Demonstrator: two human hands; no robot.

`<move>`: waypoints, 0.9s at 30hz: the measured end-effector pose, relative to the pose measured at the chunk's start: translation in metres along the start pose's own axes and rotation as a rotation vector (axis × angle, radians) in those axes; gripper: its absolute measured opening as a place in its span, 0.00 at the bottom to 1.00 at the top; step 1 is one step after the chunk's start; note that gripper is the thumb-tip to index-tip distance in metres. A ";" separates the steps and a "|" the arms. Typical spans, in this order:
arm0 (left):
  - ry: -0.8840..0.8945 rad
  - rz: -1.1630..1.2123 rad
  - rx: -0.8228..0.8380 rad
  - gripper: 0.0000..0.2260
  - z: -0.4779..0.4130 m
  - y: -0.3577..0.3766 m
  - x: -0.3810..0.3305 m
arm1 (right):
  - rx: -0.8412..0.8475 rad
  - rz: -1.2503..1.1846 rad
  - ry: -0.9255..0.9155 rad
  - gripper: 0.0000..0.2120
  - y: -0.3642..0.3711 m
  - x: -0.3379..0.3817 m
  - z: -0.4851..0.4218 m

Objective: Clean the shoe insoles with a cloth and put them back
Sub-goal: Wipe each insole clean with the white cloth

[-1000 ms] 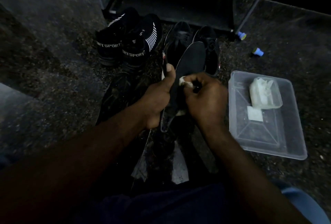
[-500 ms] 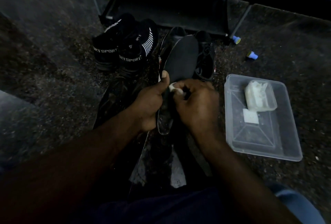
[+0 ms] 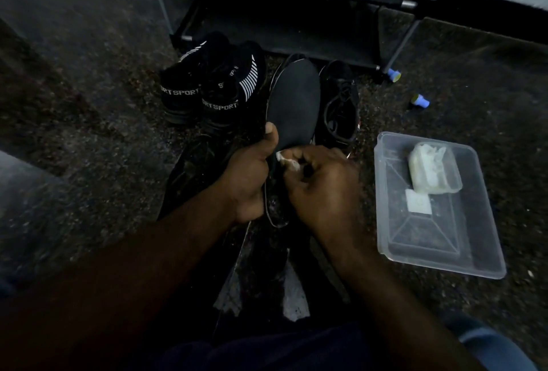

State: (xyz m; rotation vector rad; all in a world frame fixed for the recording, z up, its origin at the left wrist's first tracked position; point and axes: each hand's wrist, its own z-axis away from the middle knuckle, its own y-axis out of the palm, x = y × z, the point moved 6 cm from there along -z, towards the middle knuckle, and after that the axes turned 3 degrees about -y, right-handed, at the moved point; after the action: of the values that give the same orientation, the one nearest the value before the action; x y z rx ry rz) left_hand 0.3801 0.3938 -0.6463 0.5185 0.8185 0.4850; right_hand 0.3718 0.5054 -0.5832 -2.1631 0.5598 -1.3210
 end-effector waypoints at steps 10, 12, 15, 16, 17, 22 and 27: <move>-0.005 -0.069 -0.052 0.36 0.004 0.001 0.002 | 0.006 -0.125 0.085 0.08 0.003 0.006 0.005; -0.013 -0.071 -0.038 0.34 0.003 0.001 0.002 | 0.026 -0.073 0.023 0.06 0.007 0.013 0.006; -0.001 -0.014 -0.012 0.35 0.004 0.005 0.004 | -0.034 -0.004 0.122 0.07 -0.002 -0.014 -0.004; 0.007 -0.010 -0.004 0.34 0.005 0.008 0.004 | -0.055 -0.020 0.187 0.06 -0.008 -0.025 -0.006; 0.016 -0.017 0.004 0.34 0.005 0.008 0.004 | -0.068 -0.039 0.236 0.06 -0.011 -0.032 -0.006; -0.009 -0.075 -0.034 0.35 0.008 0.007 0.003 | 0.010 -0.101 0.104 0.06 0.002 0.004 0.006; -0.002 -0.013 -0.047 0.34 0.007 0.004 0.000 | -0.023 -0.034 0.145 0.07 0.000 -0.015 -0.004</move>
State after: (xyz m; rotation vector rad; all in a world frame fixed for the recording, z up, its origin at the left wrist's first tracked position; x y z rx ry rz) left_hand 0.3849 0.3952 -0.6396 0.4700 0.8066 0.4910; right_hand 0.3620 0.5133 -0.5915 -2.1151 0.5996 -1.5052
